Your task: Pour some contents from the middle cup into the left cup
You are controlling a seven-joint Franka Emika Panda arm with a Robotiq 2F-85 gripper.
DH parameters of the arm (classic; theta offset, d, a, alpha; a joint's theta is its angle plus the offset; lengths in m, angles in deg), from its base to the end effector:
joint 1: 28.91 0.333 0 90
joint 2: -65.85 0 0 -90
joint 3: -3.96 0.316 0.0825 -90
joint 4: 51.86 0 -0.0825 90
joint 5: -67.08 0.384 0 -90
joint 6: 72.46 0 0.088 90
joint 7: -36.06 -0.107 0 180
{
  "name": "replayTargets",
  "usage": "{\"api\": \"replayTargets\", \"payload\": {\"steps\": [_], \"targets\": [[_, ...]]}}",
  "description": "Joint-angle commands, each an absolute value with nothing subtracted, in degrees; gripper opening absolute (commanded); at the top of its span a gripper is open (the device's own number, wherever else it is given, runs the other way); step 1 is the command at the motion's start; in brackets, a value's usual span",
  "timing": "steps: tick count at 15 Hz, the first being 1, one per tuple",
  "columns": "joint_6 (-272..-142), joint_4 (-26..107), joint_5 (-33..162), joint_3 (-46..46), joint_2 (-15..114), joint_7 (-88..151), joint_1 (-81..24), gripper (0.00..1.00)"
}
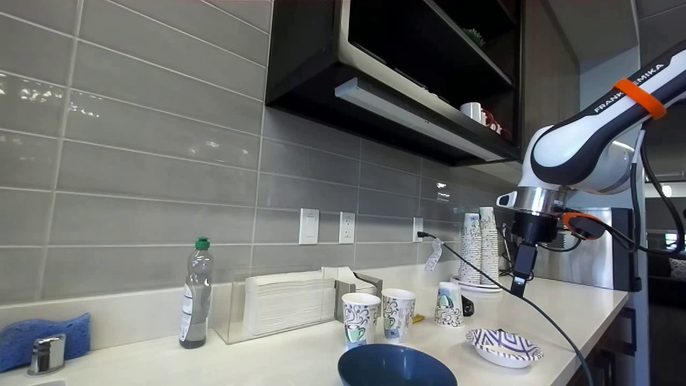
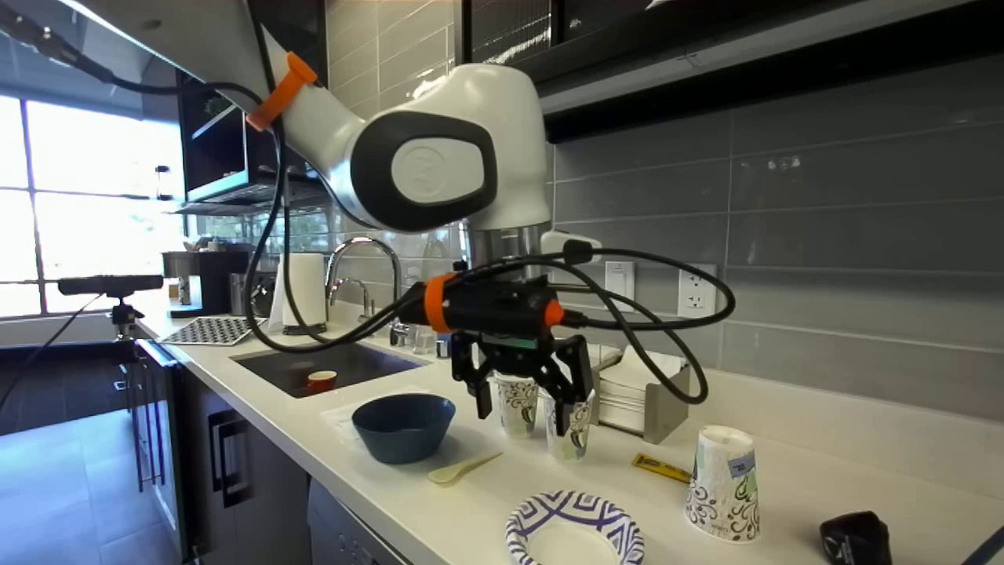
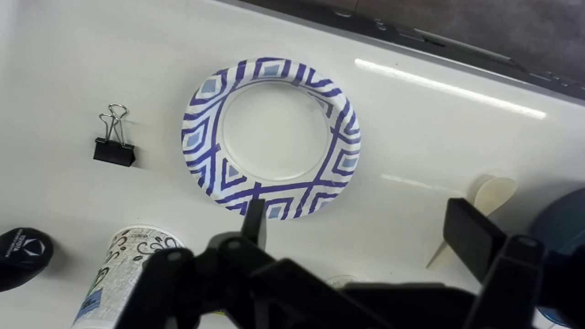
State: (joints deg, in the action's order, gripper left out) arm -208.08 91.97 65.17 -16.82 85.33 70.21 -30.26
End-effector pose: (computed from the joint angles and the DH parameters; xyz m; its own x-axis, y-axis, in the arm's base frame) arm 0.4118 -0.1689 0.4124 0.9516 0.2355 0.1973 0.2355 -0.9716 0.0235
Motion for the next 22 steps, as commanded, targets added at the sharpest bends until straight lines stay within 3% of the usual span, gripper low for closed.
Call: {"api": "replayTargets", "payload": {"steps": [1,9,22], "targets": [[-207.9,91.9,65.9,-15.2,85.2,70.7,-31.9,1.0],[-210.2,82.0,70.5,-10.3,76.1,69.0,-28.9,1.0],[-203.4,55.3,81.2,-4.3,53.2,69.7,-35.2,1.0]]}}
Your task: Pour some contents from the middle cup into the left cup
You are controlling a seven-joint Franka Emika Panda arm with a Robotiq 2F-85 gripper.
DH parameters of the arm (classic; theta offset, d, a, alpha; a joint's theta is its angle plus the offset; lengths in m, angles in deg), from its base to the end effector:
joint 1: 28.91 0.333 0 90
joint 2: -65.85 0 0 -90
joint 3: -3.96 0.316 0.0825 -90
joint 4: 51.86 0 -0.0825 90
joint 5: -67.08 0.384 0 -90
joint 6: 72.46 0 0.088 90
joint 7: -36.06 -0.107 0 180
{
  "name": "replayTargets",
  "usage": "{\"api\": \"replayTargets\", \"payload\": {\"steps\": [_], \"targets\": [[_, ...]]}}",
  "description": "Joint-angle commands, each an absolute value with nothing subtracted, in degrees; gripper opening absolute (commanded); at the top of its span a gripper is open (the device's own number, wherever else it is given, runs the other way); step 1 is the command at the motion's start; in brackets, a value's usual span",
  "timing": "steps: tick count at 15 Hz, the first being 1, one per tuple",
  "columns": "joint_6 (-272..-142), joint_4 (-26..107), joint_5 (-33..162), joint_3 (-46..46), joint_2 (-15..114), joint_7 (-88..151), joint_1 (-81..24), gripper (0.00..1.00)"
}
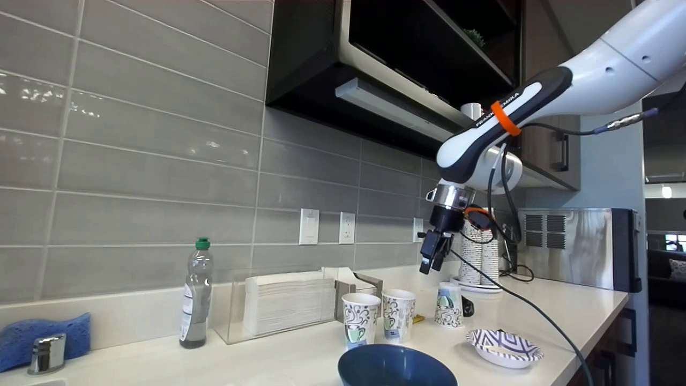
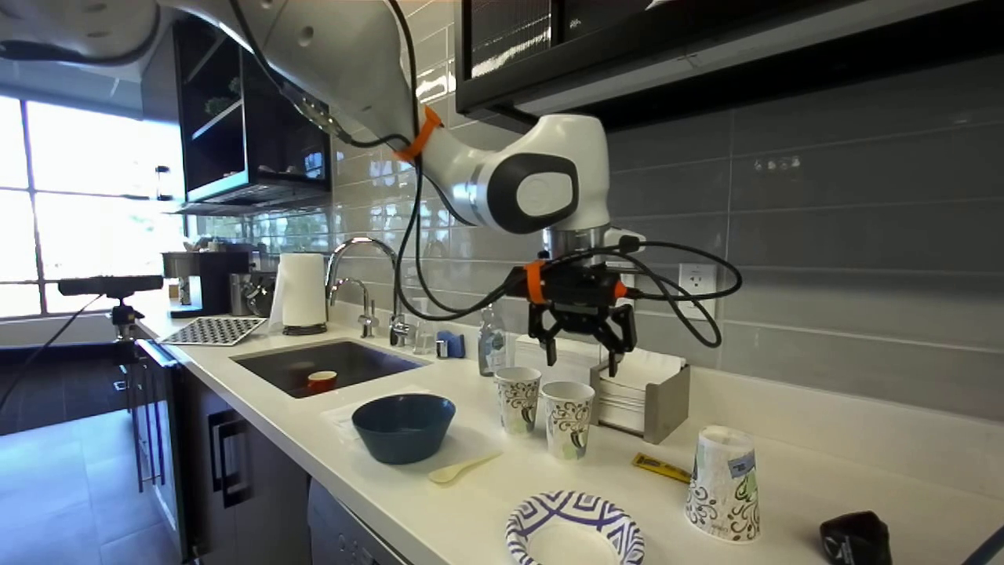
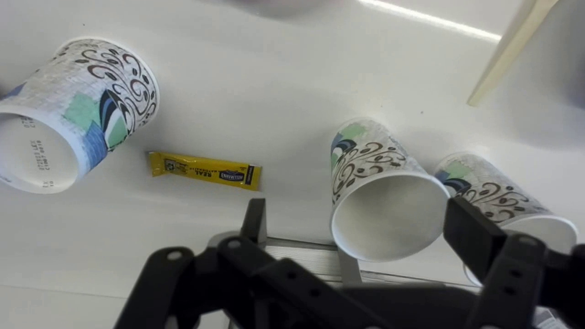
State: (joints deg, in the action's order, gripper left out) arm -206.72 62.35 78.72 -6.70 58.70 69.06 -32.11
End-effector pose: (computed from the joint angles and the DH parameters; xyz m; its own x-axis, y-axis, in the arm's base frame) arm 0.5856 -0.1383 0.4237 0.9433 0.2027 0.2630 0.2122 -0.9772 -0.0080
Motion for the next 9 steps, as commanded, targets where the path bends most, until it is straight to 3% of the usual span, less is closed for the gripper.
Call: {"api": "replayTargets", "payload": {"steps": [1,2,9], "targets": [[-202.6,54.1,81.3,-3.5,52.3,69.9,-35.9,1.0],[-205.4,58.9,78.8,-3.2,55.7,68.6,-35.8,1.0],[-205.2,58.2,78.8,-2.4,54.8,68.6,-36.5,1.0]]}}
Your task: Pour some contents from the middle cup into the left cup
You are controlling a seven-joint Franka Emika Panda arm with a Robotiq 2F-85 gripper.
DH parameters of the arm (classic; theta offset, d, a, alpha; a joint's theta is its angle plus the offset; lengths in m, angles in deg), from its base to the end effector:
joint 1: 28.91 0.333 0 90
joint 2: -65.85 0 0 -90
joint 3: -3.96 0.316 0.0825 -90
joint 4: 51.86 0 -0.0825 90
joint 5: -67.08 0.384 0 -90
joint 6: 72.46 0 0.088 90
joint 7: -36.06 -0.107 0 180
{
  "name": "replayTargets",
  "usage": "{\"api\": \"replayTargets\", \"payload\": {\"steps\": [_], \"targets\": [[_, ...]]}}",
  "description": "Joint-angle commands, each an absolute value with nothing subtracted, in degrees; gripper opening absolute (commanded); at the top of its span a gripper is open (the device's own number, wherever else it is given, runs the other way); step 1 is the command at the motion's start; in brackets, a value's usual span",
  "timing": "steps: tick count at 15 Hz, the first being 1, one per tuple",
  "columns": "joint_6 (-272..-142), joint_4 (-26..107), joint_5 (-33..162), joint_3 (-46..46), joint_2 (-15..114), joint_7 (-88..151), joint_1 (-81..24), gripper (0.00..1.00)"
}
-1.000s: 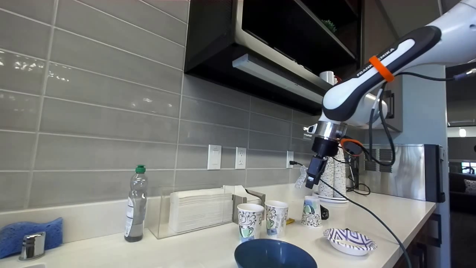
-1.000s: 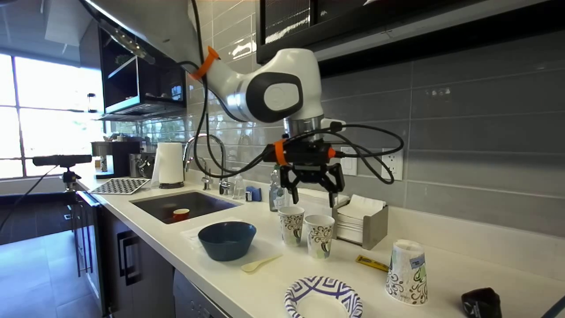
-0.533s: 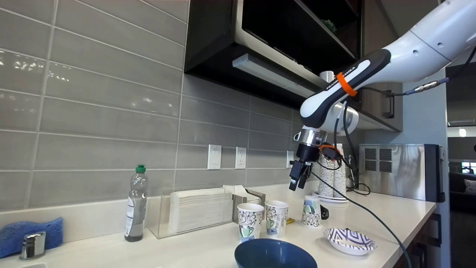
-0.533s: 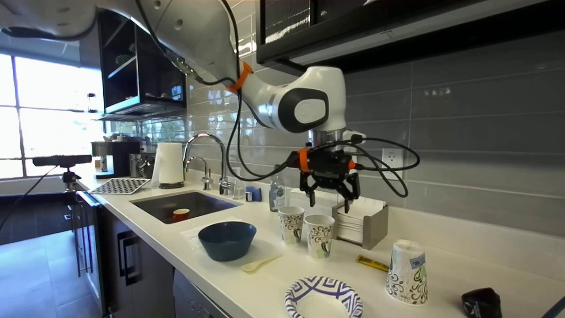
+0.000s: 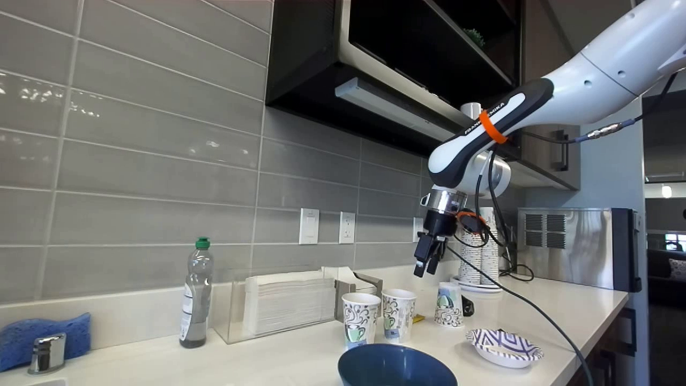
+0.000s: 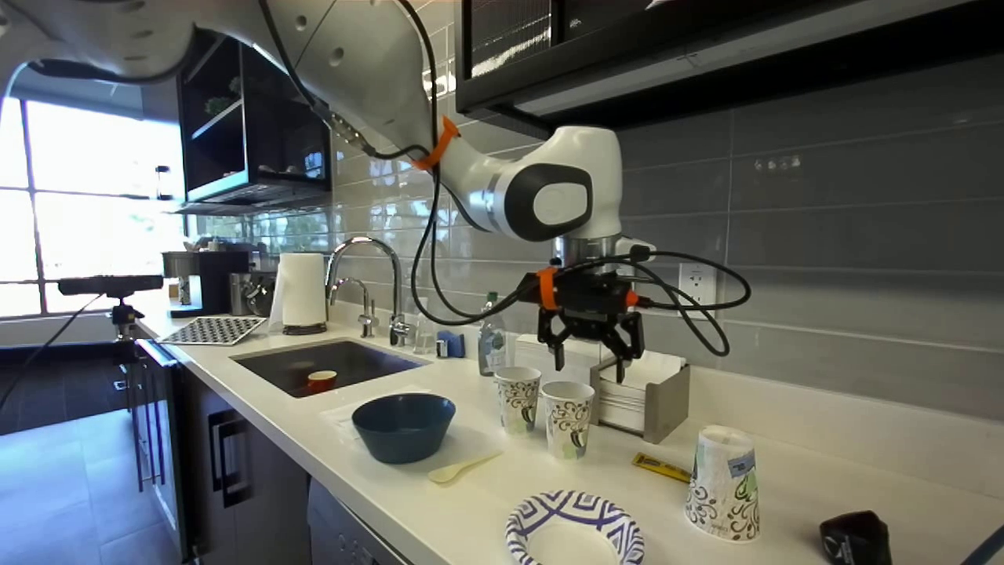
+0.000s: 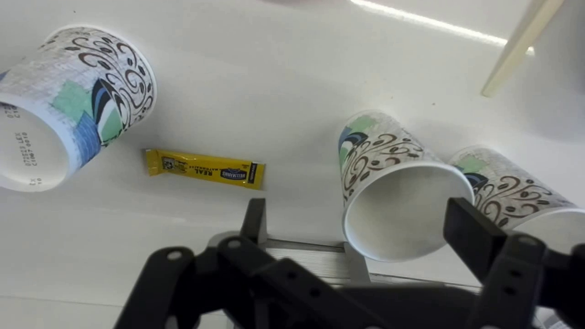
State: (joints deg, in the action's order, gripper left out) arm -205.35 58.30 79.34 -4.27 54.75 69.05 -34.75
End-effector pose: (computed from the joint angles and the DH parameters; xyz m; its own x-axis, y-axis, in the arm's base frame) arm 0.6039 -0.1433 0.4128 0.9491 0.1953 0.2471 0.2075 -0.9779 -0.0241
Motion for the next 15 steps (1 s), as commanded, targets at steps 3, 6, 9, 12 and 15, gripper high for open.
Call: {"api": "replayTargets", "payload": {"steps": [3,6,9,12,15], "targets": [[-206.2,57.1,78.2,-2.1,53.5,66.6,-36.2,1.0],[-208.4,56.2,78.2,-1.4,52.1,65.2,-36.2,1.0],[-210.0,55.8,77.3,-0.9,50.7,63.0,-36.1,1.0],[-211.5,55.0,77.3,-0.6,49.0,61.7,-36.5,1.0],[-212.1,53.9,77.6,-0.1,47.2,61.1,-36.9,1.0]]}}
